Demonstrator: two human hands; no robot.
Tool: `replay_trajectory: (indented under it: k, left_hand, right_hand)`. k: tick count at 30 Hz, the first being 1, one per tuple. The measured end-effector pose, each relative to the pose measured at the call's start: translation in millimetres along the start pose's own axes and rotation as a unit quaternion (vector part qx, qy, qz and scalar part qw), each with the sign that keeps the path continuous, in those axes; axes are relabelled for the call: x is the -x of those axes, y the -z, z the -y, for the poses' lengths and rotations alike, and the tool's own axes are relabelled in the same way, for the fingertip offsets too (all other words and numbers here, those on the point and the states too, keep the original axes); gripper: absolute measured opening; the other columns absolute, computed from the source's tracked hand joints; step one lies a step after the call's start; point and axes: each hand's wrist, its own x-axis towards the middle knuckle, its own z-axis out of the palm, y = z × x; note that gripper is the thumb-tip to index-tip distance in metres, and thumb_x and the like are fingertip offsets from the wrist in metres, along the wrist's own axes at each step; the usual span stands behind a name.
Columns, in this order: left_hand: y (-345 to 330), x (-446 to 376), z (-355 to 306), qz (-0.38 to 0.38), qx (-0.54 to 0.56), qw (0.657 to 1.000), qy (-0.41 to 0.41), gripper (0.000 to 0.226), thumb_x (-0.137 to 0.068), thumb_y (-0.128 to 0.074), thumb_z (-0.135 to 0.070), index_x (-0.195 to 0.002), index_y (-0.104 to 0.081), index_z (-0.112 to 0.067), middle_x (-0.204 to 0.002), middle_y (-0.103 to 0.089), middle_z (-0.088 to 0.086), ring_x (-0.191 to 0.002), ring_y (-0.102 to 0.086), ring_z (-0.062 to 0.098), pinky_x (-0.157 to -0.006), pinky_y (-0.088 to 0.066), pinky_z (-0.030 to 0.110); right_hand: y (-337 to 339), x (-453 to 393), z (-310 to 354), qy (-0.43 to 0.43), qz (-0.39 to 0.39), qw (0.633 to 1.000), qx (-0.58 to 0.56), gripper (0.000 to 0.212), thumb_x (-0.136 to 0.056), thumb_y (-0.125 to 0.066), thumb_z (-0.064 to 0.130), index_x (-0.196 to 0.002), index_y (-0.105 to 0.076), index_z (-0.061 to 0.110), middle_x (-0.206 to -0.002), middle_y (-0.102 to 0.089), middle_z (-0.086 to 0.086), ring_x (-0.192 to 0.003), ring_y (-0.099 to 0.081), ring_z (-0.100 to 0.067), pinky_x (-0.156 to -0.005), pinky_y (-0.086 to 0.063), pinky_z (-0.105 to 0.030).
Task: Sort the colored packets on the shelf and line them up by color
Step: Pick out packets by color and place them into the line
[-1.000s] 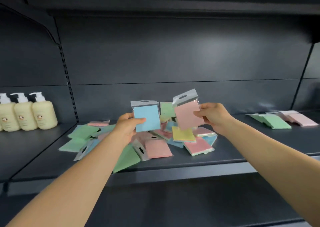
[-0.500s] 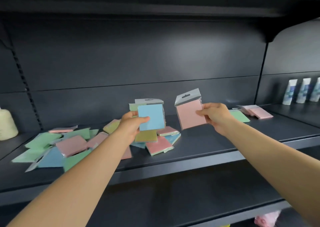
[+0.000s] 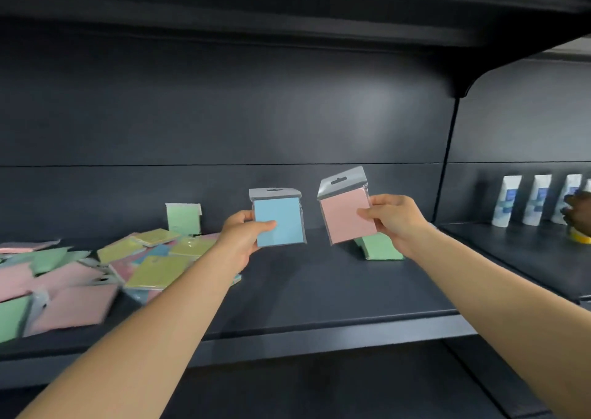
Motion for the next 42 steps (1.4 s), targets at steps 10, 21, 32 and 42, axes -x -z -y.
replay_trajectory:
  k: [10, 21, 32, 42]
  left_hand:
    - [-110.1, -4.9, 28.9, -0.018, 0.002, 1.0, 0.014, 0.028, -0.083, -0.063, 0.007, -0.108, -0.055, -0.002, -0.113, -0.064, 0.014, -0.099, -0.063, 0.029, -0.071, -0.052, 0.028]
    - [-128.2, -38.2, 61.1, -0.023, 0.017, 0.999, 0.045, 0.021, -0.084, -0.061, 0.008, -0.1, -0.055, -0.004, -0.11, -0.063, 0.013, -0.09, -0.063, 0.024, -0.081, -0.049, 0.035]
    - [-125.9, -80.3, 107.0, -0.082, -0.043, 0.993, 0.072, 0.016, -0.083, -0.062, 0.007, -0.088, -0.055, -0.006, -0.101, -0.063, 0.014, -0.098, -0.061, 0.031, -0.097, -0.046, 0.044]
    - [-138.6, -98.6, 122.2, -0.151, -0.212, 0.965, 0.014, 0.021, -0.076, -0.073, 0.0, -0.096, -0.067, -0.005, -0.094, -0.067, 0.009, -0.087, -0.061, 0.024, -0.08, -0.046, 0.031]
  right_hand:
    - [103.5, -54.5, -23.7, -0.02, 0.03, 0.999, -0.009, 0.016, -0.082, -0.063, -0.009, -0.078, -0.062, 0.007, -0.081, -0.067, -0.009, -0.074, -0.065, -0.024, -0.063, -0.055, -0.024]
    - [166.8, -90.8, -74.8, -0.062, -0.028, 0.998, -0.014, 0.014, -0.078, -0.07, -0.004, -0.081, -0.067, 0.009, -0.09, -0.071, -0.012, -0.087, -0.065, -0.028, -0.089, -0.053, -0.035]
    - [205.7, -131.2, -150.1, -0.064, -0.084, 0.994, 0.012, 0.017, -0.082, -0.066, -0.005, -0.091, -0.066, 0.009, -0.076, -0.065, -0.002, -0.067, -0.06, -0.012, -0.058, -0.049, -0.015]
    - [208.3, -155.5, -174.4, -0.019, -0.067, 0.992, 0.103, 0.014, -0.083, -0.067, 0.003, -0.093, -0.071, 0.011, -0.08, -0.067, 0.005, -0.077, -0.062, -0.015, -0.076, -0.046, -0.027]
